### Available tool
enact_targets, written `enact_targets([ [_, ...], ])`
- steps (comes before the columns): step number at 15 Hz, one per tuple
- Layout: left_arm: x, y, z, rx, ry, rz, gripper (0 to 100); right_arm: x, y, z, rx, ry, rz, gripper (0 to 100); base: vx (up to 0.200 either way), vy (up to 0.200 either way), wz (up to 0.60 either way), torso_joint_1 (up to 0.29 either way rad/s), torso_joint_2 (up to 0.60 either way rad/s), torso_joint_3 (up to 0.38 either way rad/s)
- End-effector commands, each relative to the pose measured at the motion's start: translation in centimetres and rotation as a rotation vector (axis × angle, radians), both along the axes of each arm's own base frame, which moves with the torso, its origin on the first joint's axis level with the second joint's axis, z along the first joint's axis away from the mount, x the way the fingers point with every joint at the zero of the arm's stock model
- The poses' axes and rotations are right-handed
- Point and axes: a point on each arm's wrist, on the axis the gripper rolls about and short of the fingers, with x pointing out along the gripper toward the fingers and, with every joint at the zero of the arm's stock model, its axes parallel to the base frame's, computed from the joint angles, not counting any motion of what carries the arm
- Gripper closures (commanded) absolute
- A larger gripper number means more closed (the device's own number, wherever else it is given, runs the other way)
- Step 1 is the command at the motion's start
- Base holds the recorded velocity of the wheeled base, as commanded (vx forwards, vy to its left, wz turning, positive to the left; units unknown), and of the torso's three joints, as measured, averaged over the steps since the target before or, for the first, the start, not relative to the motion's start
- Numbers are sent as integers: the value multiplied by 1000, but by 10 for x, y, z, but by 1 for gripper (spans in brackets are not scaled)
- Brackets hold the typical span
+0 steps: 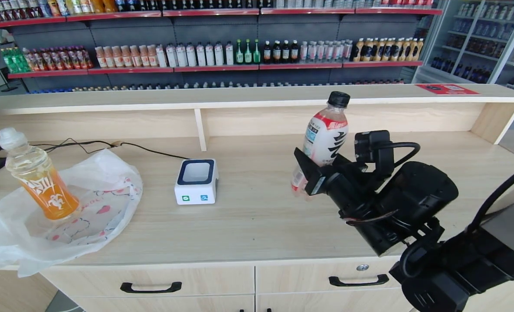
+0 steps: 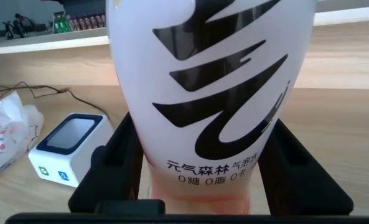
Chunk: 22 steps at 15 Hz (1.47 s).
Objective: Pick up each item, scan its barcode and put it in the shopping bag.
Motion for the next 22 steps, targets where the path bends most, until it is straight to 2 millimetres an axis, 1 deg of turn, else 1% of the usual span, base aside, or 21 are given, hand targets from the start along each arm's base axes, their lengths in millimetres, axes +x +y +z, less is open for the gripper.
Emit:
enact_targets([
  [1,0,0,0,0,1,-1,0,-20,5,8,-13,-17,34,100,0,0,0,0,0,0],
  [4,0,0,0,0,1,0,0,-26,2,16,5,-33,38,100,0,0,0,0,0,0],
  [7,0,0,0,0,1,-1,0,-35,-6,29,39,-53,42,100,0,0,0,0,0,0],
  [8,0,0,0,1,1,-1,0,-43,-12,27,27,-39,44,100,0,0,0,0,0,0],
  [9,0,0,0,1,2,-1,0,-53,-13,29,27,-41,65,100,0,0,0,0,0,0],
  [12,0,0,0,9,4,-1,0,-66,-20,44,61,-80,80,100,0,0,0,0,0,0],
  [15,0,0,0,9,2,-1,0,-81,-9,54,87,-106,148,100,0,0,0,0,0,0],
  [18,0,0,0,12,4,-4,0,-106,18,64,116,-140,280,100,0,0,0,0,0,0],
  [19,0,0,0,15,5,-4,0,-111,24,68,129,-148,309,100,0,0,0,0,0,0],
  [22,0,0,0,53,6,-5,0,-119,31,67,139,-142,361,100,0,0,0,0,0,0],
])
